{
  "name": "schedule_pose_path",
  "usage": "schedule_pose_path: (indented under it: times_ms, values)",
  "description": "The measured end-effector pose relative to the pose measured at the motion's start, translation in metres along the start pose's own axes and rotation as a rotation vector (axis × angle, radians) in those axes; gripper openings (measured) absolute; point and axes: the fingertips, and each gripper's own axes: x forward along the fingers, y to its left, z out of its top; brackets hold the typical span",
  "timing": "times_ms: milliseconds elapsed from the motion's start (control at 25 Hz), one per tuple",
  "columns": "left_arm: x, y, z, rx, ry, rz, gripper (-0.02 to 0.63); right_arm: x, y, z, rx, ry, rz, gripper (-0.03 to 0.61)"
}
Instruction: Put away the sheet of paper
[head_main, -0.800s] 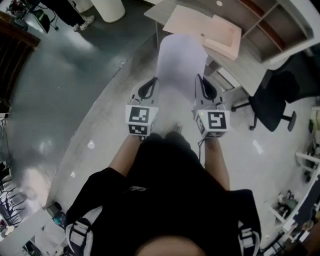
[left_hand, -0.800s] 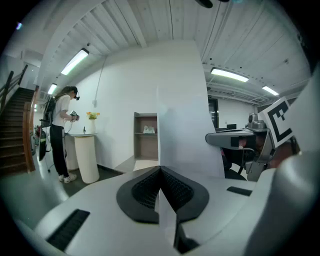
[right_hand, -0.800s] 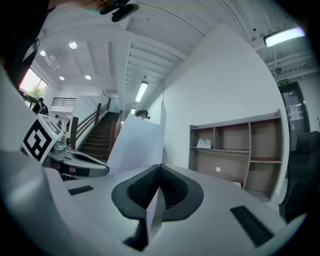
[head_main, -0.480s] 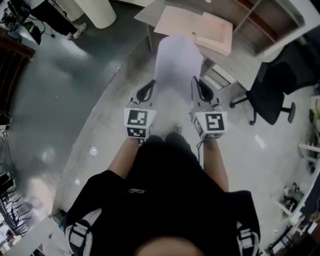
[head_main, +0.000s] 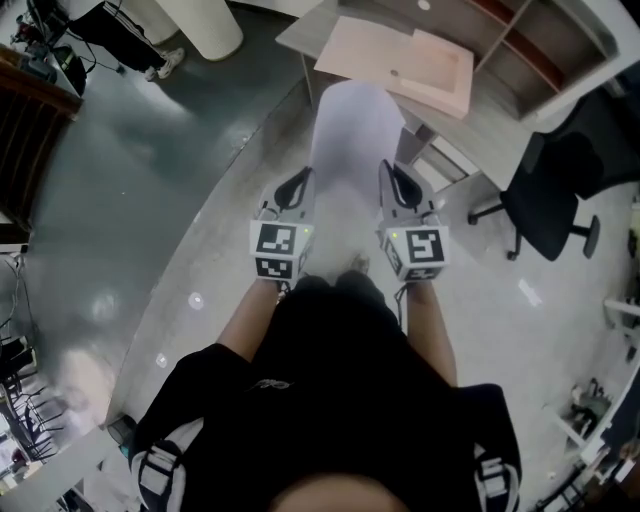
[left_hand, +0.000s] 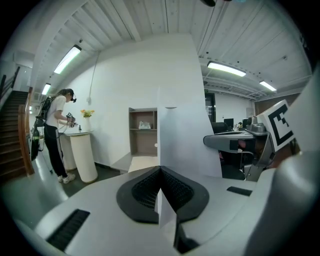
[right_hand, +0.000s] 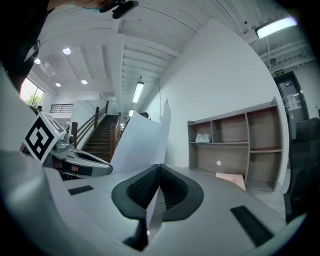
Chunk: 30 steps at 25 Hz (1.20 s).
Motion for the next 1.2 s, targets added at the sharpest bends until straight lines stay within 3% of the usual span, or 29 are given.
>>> schedule_pose_path:
  times_ms: [440, 760, 1200]
  values:
    - [0.029, -0.021, 0.002, -0.02, 0.009, 0.065, 0.044, 0.006, -0.04, -0.007, -0.018, 0.005, 0.066, 0.017]
    - [0.047, -0.032, 0.006, -0.004, 0.031, 0.058, 0.044, 0.01, -0.06, -0.01, 0.008, -0.009, 0.07, 0.017]
    - [0.085, -0.029, 0.002, -0.04, 0.036, 0.02, 0.044, 0.026, -0.083, -0.02, 0.0, 0.022, 0.043, 0.017]
